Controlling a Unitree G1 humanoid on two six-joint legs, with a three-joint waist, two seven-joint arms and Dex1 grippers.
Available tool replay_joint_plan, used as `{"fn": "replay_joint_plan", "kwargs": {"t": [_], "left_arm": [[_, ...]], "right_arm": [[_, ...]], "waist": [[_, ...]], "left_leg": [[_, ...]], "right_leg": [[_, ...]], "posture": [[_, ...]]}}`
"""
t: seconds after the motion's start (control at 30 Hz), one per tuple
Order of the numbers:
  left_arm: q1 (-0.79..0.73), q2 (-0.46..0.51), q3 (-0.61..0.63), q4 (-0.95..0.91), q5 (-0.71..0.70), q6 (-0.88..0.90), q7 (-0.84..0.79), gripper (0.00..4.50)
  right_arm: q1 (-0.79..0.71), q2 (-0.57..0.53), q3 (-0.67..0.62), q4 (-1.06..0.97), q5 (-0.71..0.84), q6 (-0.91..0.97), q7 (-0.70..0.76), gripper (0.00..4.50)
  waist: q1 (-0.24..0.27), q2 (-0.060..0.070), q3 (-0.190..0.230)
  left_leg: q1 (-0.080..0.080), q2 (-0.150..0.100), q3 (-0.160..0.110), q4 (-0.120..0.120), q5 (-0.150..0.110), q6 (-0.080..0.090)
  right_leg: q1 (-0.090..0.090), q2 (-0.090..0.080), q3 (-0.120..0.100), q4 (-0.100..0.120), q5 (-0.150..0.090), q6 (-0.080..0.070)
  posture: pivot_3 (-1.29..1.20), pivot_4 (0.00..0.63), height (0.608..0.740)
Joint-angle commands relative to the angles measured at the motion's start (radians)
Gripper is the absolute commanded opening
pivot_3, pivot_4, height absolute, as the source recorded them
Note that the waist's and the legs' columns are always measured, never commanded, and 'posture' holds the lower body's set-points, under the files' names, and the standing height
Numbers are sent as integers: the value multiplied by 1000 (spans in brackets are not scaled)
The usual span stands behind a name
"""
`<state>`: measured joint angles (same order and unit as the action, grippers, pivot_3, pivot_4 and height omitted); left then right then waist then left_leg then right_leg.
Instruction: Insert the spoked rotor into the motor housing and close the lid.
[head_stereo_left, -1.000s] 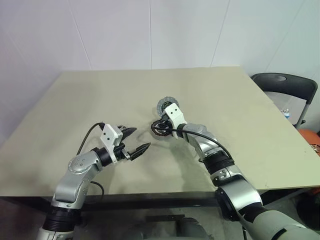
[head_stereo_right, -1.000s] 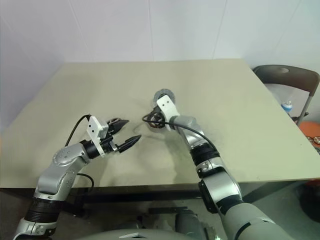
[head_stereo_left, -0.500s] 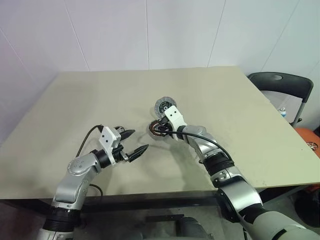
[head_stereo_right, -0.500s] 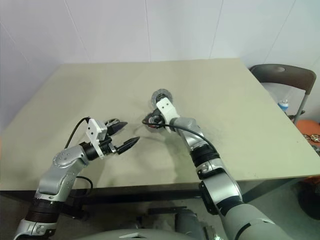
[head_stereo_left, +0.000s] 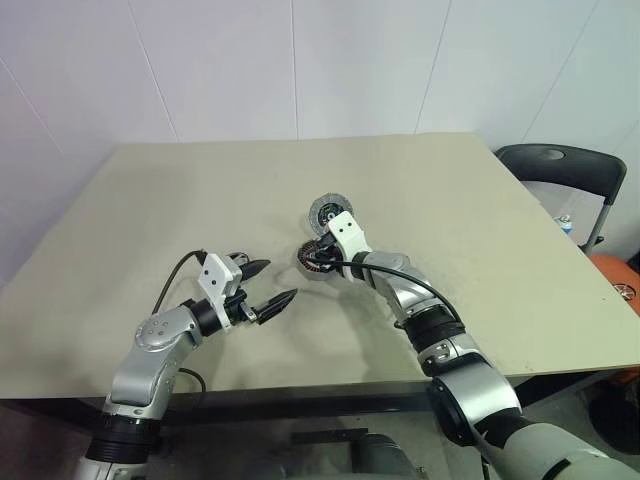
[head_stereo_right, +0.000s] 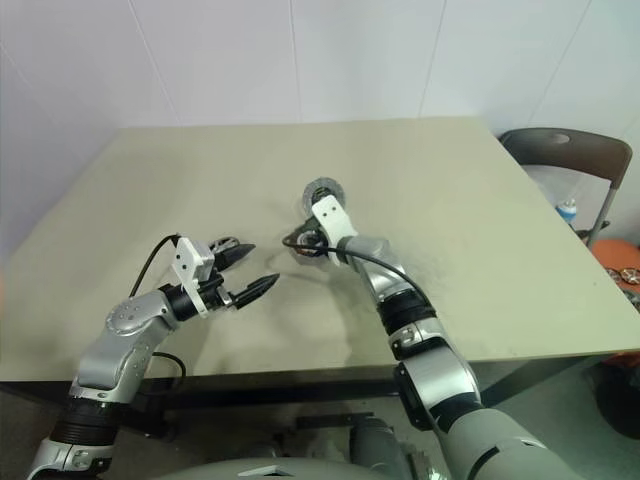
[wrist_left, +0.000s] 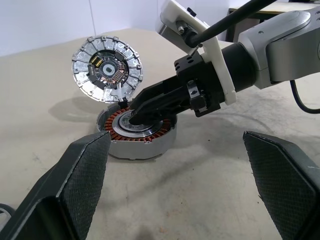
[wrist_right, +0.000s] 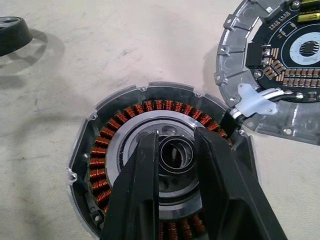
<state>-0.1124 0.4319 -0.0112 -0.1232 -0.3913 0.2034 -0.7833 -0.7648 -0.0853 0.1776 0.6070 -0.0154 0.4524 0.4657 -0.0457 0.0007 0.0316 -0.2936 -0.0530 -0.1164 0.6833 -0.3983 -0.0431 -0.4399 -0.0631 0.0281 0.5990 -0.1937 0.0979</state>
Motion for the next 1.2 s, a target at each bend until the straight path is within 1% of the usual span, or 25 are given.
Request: {"fn": "replay_joint_plan", "kwargs": {"t": [0.03,1.2], "left_arm": [[-6,6,20,-21,0,-19,0,4500],[-9,9,7,-63,7,23,23,4500]], "right_arm": [[-10,11,-18,-4,15,-3,-1,664],[-2,53,-40,-10,19,-2,10,664]], "waist": [[0,0,0],[-2,0,0]], "left_leg": [[0,0,0,0,0,0],[0,0,0,0,0,0]], "right_leg": [[0,0,0,0,0,0],[0,0,0,1,0,0]], "posture": [[0,0,740],[0,0,740]]}}
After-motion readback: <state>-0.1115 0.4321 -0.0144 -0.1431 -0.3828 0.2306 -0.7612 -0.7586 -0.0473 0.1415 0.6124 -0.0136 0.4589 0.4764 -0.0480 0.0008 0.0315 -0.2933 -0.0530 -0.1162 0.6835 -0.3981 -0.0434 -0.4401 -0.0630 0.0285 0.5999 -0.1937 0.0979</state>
